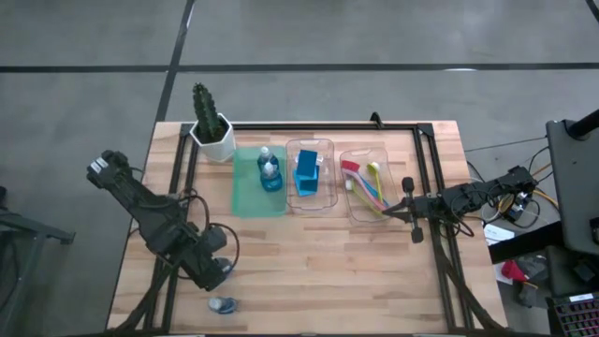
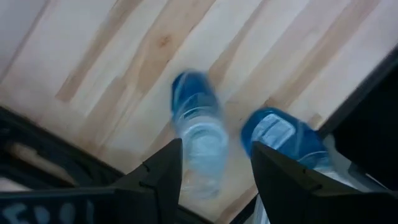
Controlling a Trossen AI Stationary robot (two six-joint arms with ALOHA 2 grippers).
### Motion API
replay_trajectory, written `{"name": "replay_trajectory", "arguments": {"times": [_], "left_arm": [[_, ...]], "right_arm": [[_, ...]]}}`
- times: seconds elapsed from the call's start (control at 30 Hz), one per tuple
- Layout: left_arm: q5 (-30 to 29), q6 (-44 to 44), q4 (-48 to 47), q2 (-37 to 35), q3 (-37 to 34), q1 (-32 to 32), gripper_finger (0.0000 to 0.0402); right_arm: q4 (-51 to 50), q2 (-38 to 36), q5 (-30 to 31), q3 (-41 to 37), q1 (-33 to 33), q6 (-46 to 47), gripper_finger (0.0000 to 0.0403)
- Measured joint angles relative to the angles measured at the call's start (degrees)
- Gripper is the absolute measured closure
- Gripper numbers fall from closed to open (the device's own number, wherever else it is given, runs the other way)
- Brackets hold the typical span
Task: Pick & Place Kitchen Sink Supplies
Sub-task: Put the blue liquid soap into the green bin
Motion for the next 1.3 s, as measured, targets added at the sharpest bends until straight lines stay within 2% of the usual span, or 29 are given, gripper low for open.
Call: {"name": "replay_trajectory", "arguments": {"times": [0.23, 0.5, 0.63, 0.77, 1.0, 1.3], "left_arm": [[-0.6, -2.1, -0.4, 0.0, -1.8, -0.8, 0.0216], [1.1, -3.4, 1.3, 0.3, -5.4, -0.8, 0.0168], [0.7, -3.3, 1.8, 0.3, -5.5, -0.8, 0.0161], [-1.2, -1.7, 2.8, 0.3, -5.5, -0.7, 0.0166], [-1.1, -1.2, 3.6, 0.3, -6.0, -0.7, 0.0188], [2.3, -1.1, 5.8, 0.3, -8.6, -0.7, 0.0241]], "right_arm": [[0.0, 0.0, 0.0, 0.0, 0.0, -0.1, 0.0394], [0.0, 0.0, 0.0, 0.0, 0.0, -0.1, 0.0394], [0.0, 0.0, 0.0, 0.0, 0.0, -0.1, 0.0394], [0.0, 0.0, 0.0, 0.0, 0.0, 0.0, 0.0394], [0.0, 0.0, 0.0, 0.0, 0.0, 0.0, 0.0394], [0.0, 0.0, 0.0, 0.0, 0.0, 0.0, 0.0394]]}}
